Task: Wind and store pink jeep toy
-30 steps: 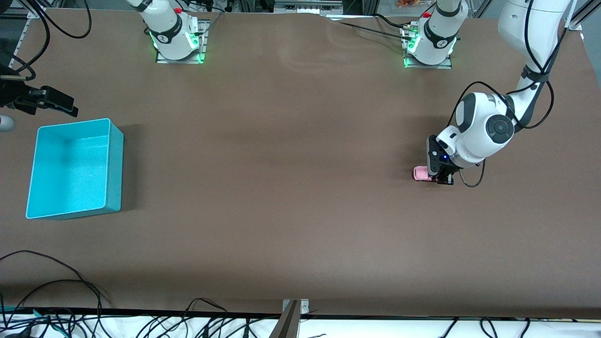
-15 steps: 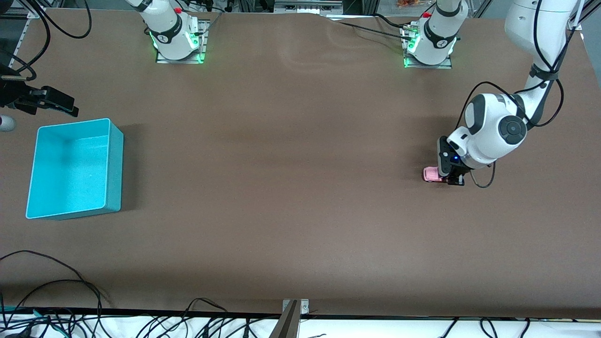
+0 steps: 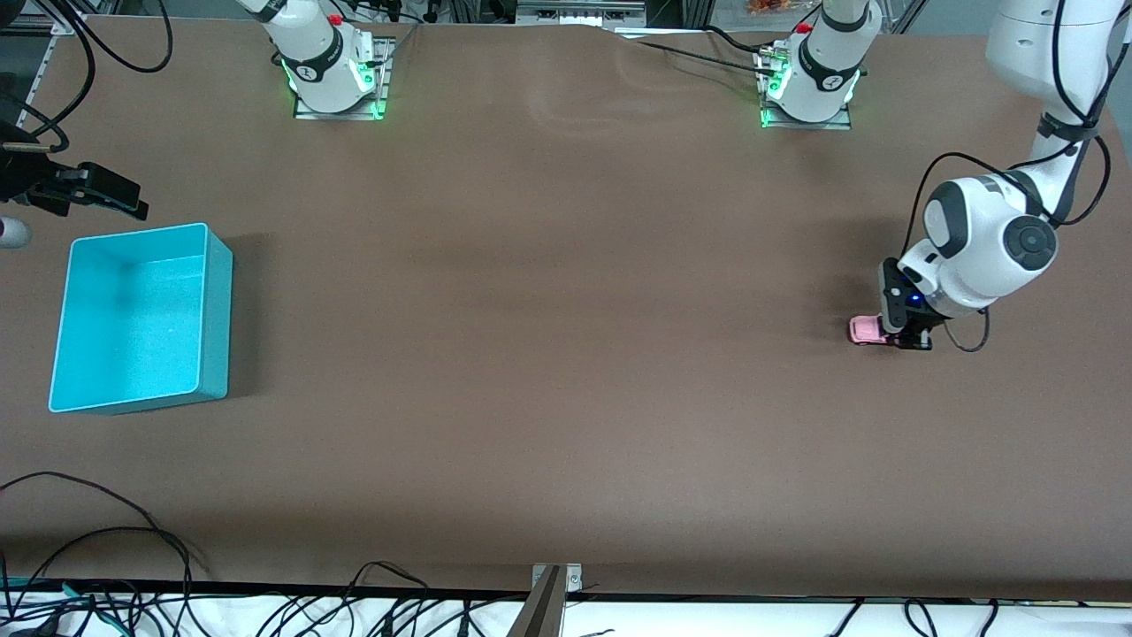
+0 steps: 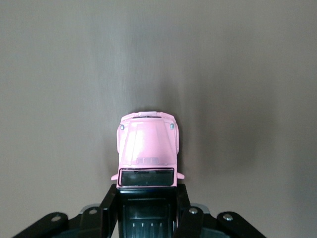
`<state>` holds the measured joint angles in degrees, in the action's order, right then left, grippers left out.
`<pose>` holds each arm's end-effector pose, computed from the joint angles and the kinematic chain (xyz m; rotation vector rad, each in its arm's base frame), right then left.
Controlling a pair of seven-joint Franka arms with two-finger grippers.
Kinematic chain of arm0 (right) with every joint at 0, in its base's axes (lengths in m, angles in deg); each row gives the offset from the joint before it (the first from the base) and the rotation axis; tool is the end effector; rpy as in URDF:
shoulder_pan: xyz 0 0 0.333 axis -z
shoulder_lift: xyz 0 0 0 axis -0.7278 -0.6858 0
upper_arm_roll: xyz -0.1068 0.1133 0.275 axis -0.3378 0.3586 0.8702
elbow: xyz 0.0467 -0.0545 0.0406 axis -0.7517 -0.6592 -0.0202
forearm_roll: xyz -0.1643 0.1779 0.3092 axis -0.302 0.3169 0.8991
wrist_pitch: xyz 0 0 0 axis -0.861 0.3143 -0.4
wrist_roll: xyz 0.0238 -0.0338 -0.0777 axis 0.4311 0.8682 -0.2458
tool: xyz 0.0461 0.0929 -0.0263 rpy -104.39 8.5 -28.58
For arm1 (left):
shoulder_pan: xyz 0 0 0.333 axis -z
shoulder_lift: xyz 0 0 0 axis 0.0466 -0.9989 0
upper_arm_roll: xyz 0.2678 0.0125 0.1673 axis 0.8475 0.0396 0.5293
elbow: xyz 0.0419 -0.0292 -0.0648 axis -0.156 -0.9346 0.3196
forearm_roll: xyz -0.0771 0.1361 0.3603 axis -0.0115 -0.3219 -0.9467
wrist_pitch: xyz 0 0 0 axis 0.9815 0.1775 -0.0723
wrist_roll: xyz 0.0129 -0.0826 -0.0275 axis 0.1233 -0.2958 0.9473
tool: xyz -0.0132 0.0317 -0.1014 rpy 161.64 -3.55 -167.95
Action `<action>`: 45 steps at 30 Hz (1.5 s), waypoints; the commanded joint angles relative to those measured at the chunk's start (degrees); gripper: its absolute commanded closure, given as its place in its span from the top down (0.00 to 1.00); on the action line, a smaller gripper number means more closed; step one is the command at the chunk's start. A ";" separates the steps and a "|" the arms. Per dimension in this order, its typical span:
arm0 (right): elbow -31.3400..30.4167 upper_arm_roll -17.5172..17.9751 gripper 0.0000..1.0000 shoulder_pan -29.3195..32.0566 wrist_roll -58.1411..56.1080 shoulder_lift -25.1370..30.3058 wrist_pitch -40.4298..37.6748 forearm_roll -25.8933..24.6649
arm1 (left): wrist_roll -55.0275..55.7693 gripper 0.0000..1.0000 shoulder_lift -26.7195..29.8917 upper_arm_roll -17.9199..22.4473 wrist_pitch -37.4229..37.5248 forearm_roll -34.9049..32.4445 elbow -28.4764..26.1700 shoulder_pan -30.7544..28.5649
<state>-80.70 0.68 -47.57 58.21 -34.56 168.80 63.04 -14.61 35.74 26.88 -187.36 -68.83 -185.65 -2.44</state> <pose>0.5688 -0.0079 0.6119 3.1275 -0.0595 -0.1676 0.5442 0.0959 0.2006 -2.1563 2.2415 0.0074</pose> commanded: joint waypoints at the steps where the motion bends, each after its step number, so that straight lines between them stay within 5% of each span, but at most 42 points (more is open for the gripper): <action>1: -0.30 -0.17 1.00 0.16 -1.44 0.38 -0.55 0.78 | -4.07 0.00 -6.17 0.61 -0.92 1.21 -0.30 -3.40; 8: -0.30 -0.34 1.00 0.25 -1.44 0.38 -0.55 0.78 | -6.52 0.00 -7.14 4.30 -1.01 0.94 -0.30 -4.20; 18: -0.21 -0.26 1.00 0.25 -1.44 0.38 -0.55 0.78 | -6.53 0.05 -7.32 4.48 -1.01 4.19 0.05 -3.94; 19: -0.21 -0.26 1.00 0.17 -1.44 0.38 -0.55 0.78 | -6.53 0.29 -7.32 4.48 -1.01 4.98 0.48 -3.76; 20: -0.21 -0.26 1.00 0.25 -1.44 0.38 -0.55 0.78 | -6.71 0.75 -7.32 4.48 -1.01 5.60 0.84 -3.59; 21: -0.21 -0.26 1.00 0.17 -1.44 0.38 -0.55 0.78 | -6.80 1.00 -7.23 4.48 -0.92 6.04 1.36 -3.58; 26: -0.21 -0.26 1.00 0.25 -1.44 0.38 -0.55 0.78 | -6.71 1.00 -6.35 3.17 2.32 7.89 5.66 -3.23; 29: -0.21 -0.26 1.00 0.25 -1.44 0.47 -0.64 0.78 | -6.71 1.00 -5.74 1.75 10.74 7.89 10.05 -3.23; 30: -0.30 -0.34 1.00 0.25 -2.14 0.38 -0.55 0.78 | -6.53 1.00 -4.17 1.66 21.91 7.71 14.59 -3.23; 45: -0.30 -0.43 1.00 0.34 -2.14 0.47 -0.55 0.78 | -0.73 1.00 4.11 1.58 40.39 4.02 21.14 -2.35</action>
<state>-80.71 0.36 -47.49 56.94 -34.55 168.74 63.04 -17.02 37.69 28.19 -149.58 -63.55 -165.83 -5.22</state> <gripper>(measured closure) 0.000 0.000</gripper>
